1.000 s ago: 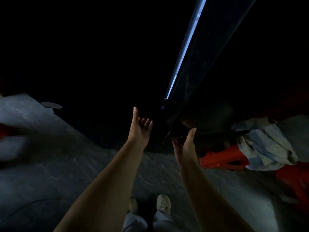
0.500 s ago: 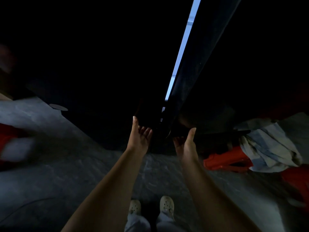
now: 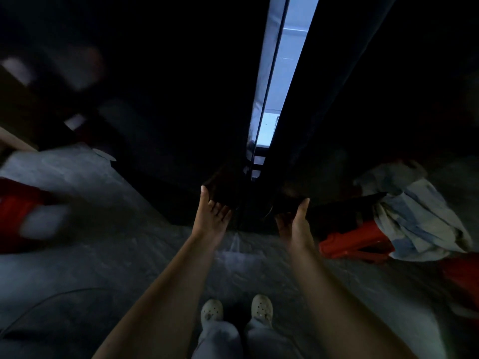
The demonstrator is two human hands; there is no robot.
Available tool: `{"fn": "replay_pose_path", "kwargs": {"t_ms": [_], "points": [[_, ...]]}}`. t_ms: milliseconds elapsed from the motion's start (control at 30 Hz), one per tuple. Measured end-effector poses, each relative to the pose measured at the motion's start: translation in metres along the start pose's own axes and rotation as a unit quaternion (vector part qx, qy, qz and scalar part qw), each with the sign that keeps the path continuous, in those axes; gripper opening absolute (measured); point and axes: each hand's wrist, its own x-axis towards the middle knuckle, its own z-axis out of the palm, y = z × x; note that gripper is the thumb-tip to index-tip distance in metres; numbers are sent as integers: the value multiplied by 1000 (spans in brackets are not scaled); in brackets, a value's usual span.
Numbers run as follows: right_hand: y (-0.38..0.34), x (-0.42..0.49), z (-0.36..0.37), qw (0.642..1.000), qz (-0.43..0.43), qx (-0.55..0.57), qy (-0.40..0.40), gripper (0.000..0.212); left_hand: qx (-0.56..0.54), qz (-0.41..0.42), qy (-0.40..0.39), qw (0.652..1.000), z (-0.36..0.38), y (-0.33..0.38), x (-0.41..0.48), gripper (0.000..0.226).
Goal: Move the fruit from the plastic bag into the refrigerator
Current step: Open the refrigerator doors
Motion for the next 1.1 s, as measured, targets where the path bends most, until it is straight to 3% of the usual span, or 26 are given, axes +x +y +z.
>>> {"fn": "replay_pose_path", "kwargs": {"t_ms": [100, 300, 467, 633, 700, 733, 767, 800, 833, 900, 933, 967, 1000, 1100], "points": [[7, -5, -12, 999, 18, -12, 24, 71, -34, -13, 8, 999, -13, -2, -11, 80], [5, -15, -27, 999, 32, 9, 33, 49, -62, -29, 16, 998, -36, -1, -32, 75], [4, -29, -27, 995, 6, 97, -29, 45, -35, -22, 24, 999, -44, 2, -46, 69], [4, -45, -32, 996, -5, 82, -41, 41, 3, -17, 27, 999, -41, 4, -64, 63], [12, -51, -35, 999, 20, 28, 4, 44, 134, -2, 70, 989, -38, -4, -76, 52], [17, -53, -36, 999, 35, -13, 19, 43, 279, 32, 93, 955, -36, -9, -89, 45], [23, -57, -37, 997, 45, -62, 11, 40, 444, 91, 89, 887, -33, -14, -103, 37], [30, -60, -37, 992, 42, -116, -18, 36, 585, 179, 45, 790, -31, -20, -117, 29], [33, -64, -37, 981, 17, -184, -53, 32, 684, 289, -20, 669, -25, -24, -130, 26], [28, -82, -32, 933, -98, -323, -122, 24, 762, 469, -99, 435, -6, -23, -154, 33], [21, -92, -27, 904, -160, -364, -157, 24, 775, 522, -106, 341, 1, -18, -160, 38], [14, -102, -21, 879, -211, -382, -191, 28, 785, 546, -93, 277, 6, -12, -158, 44], [6, -110, -15, 860, -257, -385, -216, 32, 795, 552, -70, 241, 10, -5, -157, 49], [-13, -123, 3, 821, -363, -372, -238, 43, 827, 523, -31, 205, 9, 6, -153, 54]]}}
